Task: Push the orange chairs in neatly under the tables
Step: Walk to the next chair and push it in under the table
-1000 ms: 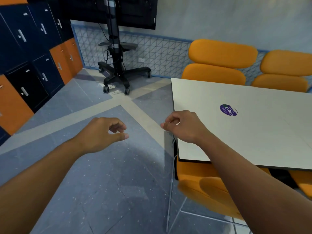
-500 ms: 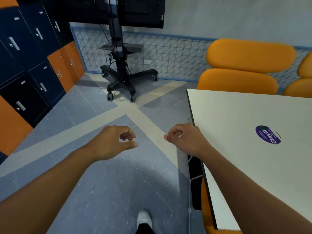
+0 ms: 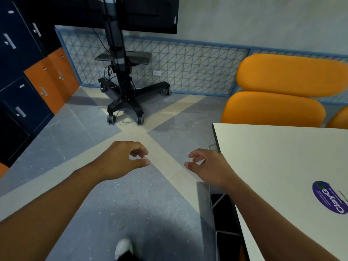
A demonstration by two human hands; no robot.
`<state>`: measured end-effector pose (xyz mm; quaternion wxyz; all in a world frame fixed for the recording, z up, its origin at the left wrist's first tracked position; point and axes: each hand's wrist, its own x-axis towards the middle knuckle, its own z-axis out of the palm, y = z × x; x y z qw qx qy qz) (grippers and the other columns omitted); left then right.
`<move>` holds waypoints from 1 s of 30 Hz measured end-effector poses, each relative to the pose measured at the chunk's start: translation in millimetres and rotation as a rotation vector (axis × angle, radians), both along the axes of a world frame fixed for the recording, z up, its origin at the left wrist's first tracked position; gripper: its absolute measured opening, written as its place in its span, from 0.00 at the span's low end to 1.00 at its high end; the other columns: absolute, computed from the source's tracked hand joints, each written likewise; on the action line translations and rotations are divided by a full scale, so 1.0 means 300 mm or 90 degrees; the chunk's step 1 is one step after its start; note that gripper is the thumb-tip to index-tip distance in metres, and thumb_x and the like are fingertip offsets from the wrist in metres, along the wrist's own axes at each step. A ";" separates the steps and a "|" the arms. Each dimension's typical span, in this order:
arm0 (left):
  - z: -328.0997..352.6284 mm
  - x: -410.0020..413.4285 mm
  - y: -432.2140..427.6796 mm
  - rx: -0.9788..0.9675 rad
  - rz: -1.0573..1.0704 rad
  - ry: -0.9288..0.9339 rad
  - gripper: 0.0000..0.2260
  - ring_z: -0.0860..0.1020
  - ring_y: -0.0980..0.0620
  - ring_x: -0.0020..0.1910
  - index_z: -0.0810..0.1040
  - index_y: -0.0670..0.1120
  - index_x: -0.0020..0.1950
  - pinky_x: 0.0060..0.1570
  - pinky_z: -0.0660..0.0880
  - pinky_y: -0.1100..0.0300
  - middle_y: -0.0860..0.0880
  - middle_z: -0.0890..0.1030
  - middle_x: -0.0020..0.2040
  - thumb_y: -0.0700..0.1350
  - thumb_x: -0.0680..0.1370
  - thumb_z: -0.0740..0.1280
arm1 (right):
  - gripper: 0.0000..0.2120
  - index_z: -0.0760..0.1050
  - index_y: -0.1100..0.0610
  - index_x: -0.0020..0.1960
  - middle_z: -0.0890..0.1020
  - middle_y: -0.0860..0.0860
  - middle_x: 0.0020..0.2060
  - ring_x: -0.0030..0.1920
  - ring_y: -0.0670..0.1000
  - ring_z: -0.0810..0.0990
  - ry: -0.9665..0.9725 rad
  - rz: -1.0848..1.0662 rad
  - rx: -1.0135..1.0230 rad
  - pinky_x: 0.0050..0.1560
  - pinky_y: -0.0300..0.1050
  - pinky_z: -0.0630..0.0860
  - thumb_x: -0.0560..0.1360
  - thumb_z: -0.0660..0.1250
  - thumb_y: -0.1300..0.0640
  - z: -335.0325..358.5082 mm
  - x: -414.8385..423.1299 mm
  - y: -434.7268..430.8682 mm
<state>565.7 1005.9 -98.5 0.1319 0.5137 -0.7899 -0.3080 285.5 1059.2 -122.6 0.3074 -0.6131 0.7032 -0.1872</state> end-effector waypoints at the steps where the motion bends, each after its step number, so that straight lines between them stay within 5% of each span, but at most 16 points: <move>1: 0.000 -0.006 -0.034 -0.001 -0.006 0.001 0.13 0.77 0.60 0.51 0.78 0.55 0.53 0.48 0.70 0.68 0.60 0.79 0.49 0.57 0.72 0.71 | 0.19 0.78 0.45 0.62 0.82 0.43 0.57 0.54 0.45 0.81 0.000 -0.005 0.001 0.59 0.46 0.78 0.75 0.71 0.38 -0.002 -0.003 -0.028; 10: -0.052 -0.023 -0.630 -0.013 -0.064 -0.002 0.13 0.76 0.64 0.51 0.79 0.55 0.54 0.41 0.70 0.76 0.61 0.79 0.49 0.56 0.72 0.72 | 0.19 0.79 0.45 0.62 0.83 0.42 0.55 0.51 0.45 0.81 -0.004 -0.053 -0.003 0.59 0.49 0.79 0.75 0.70 0.39 -0.057 0.014 -0.540; 22: -0.048 -0.124 -1.452 -0.053 -0.207 -0.022 0.17 0.75 0.65 0.50 0.78 0.57 0.58 0.47 0.69 0.71 0.63 0.78 0.51 0.59 0.71 0.72 | 0.21 0.78 0.45 0.65 0.83 0.42 0.58 0.50 0.46 0.80 0.043 -0.151 0.007 0.54 0.47 0.78 0.75 0.70 0.38 -0.003 -0.056 -1.180; 30: -0.094 -0.412 -1.884 -0.037 -0.303 -0.021 0.20 0.74 0.63 0.55 0.76 0.58 0.60 0.50 0.68 0.69 0.62 0.76 0.55 0.61 0.71 0.71 | 0.25 0.74 0.44 0.69 0.80 0.45 0.63 0.57 0.49 0.79 0.038 -0.226 0.008 0.59 0.49 0.77 0.75 0.71 0.38 -0.032 -0.284 -1.498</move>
